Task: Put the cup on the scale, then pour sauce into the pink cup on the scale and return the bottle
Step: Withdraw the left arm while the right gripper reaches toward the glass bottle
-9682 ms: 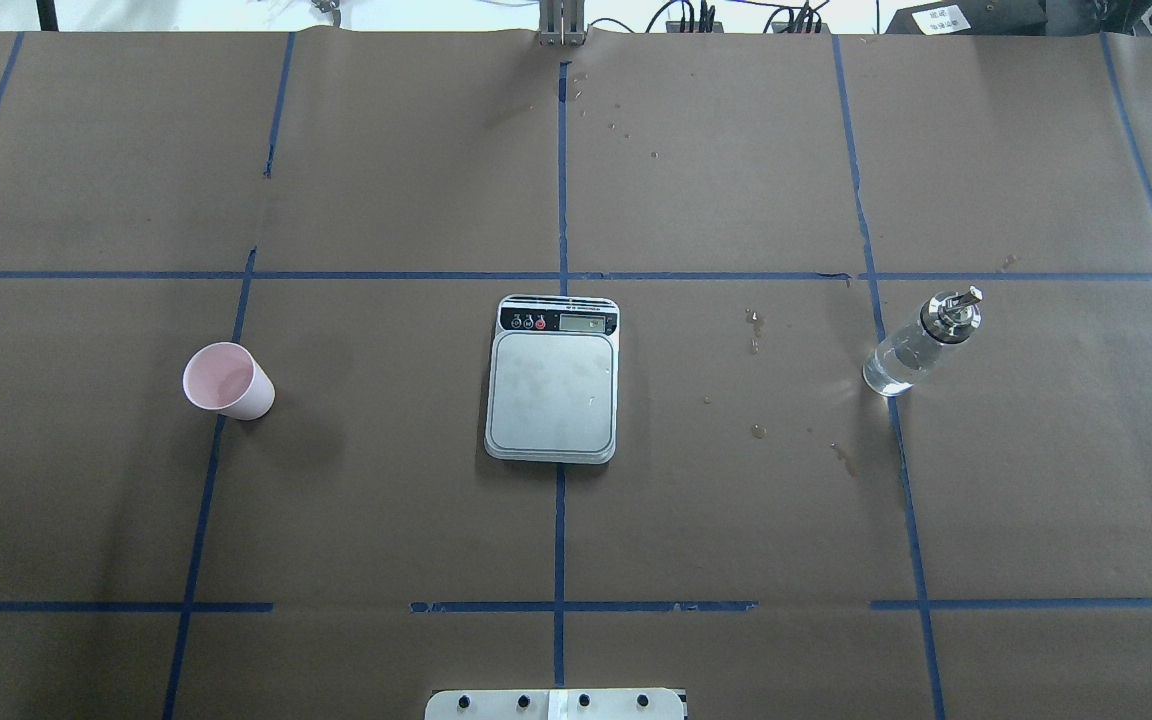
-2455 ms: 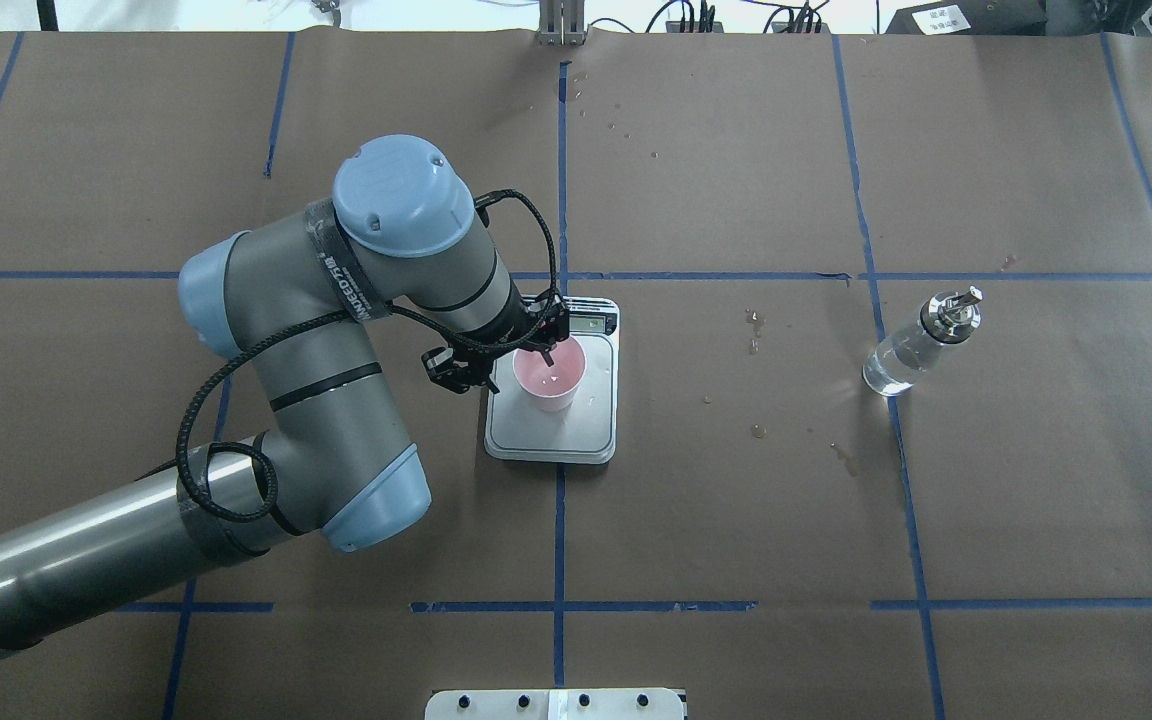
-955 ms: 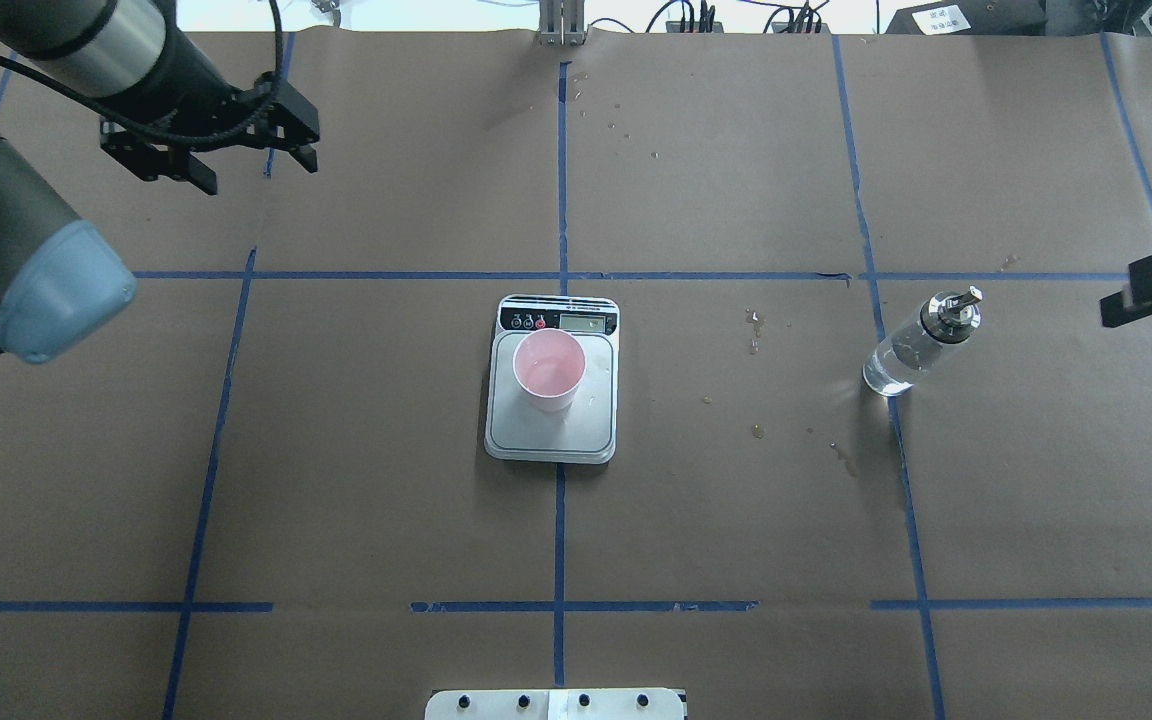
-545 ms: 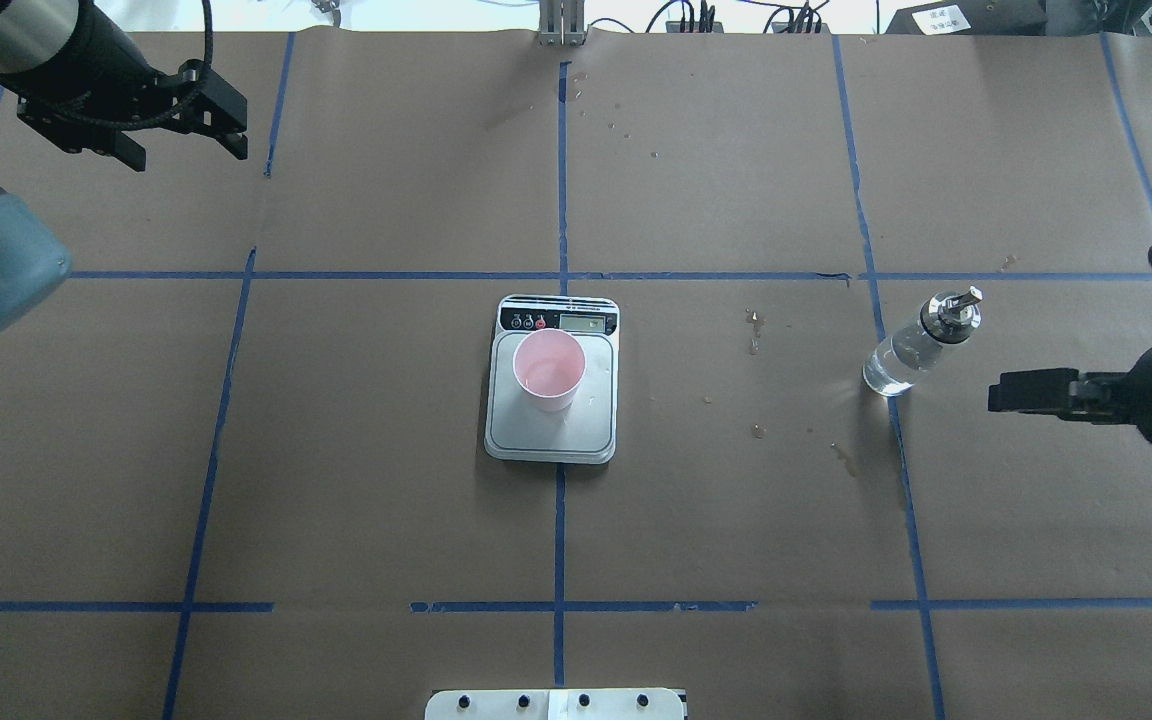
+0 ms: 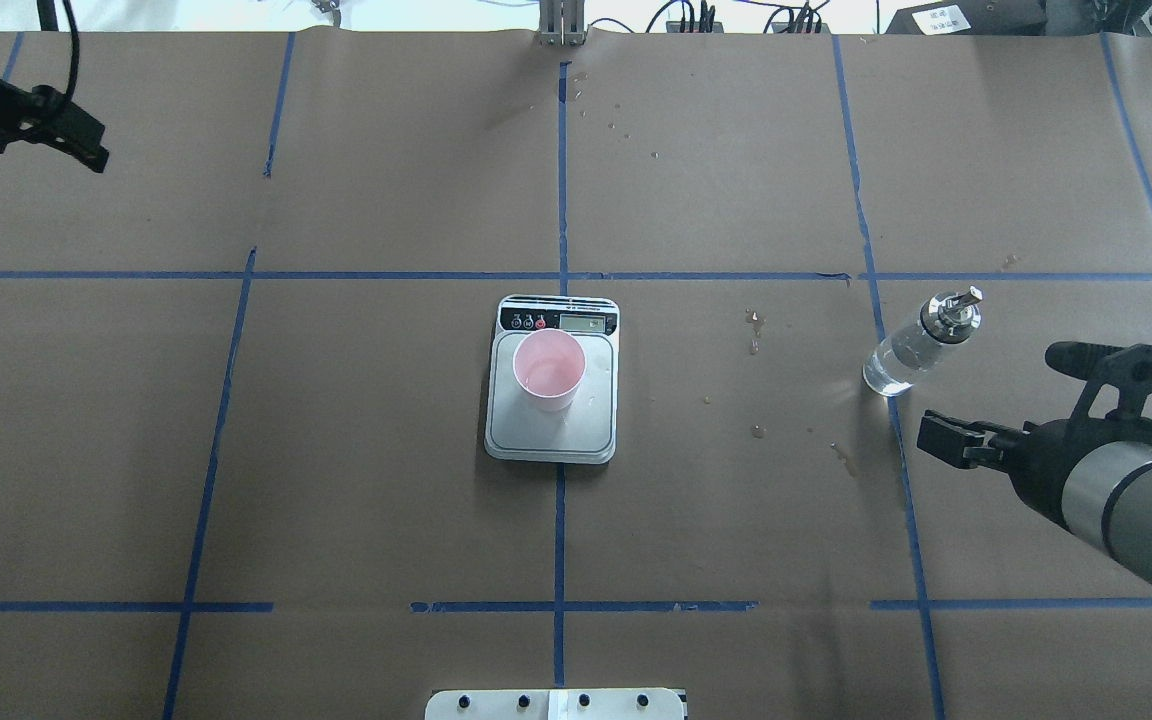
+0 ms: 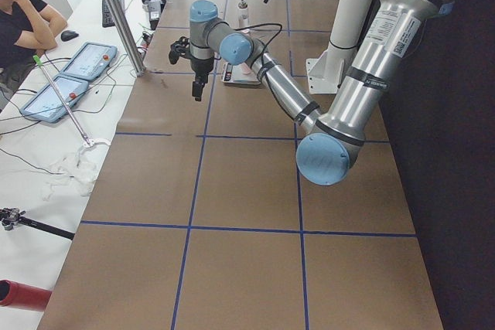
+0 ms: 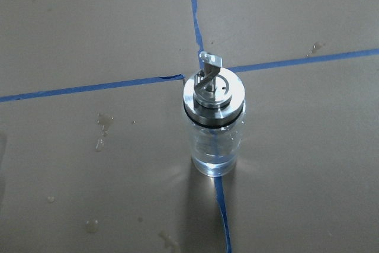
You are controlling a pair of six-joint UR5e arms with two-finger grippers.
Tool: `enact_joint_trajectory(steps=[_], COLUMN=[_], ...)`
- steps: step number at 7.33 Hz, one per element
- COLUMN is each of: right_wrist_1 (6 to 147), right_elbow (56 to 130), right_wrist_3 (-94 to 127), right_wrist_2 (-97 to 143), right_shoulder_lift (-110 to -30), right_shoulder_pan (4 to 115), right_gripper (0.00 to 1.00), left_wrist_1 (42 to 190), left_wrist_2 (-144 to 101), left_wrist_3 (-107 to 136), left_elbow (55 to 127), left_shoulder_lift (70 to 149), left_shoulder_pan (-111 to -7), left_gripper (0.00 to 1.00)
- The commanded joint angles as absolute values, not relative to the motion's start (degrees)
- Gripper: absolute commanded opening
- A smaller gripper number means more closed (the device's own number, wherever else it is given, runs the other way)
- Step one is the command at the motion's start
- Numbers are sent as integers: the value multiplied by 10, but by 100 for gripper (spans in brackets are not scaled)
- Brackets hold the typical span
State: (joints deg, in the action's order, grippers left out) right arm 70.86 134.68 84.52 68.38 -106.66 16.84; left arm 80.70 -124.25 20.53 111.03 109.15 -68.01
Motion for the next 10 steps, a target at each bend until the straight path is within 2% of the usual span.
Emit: enact_joint_trajectory(steps=[1,4,6,10], right_wrist_1=[590,541,522,520], right_elbow=[1230,1167,1145,1100], right_wrist_3=[861,846,839,800], right_wrist_2=[539,468,445,407], right_shoulder_lift=[-1067,-1062,-1024,-1017], right_shoulder_pan=[109,107,106,109], right_gripper=[100,100,100,100], left_wrist_1=[809,902,925,938], left_wrist_2=[-1241,-1242,-1238,-1238], left_wrist_3=[12,-80,-78,-78], left_elbow=[1093,1064,1033,1012], left_shoulder_lift=[1048,959,961,965], left_shoulder_pan=[-750,-770,-777,-782], left_gripper=[100,100,100,100])
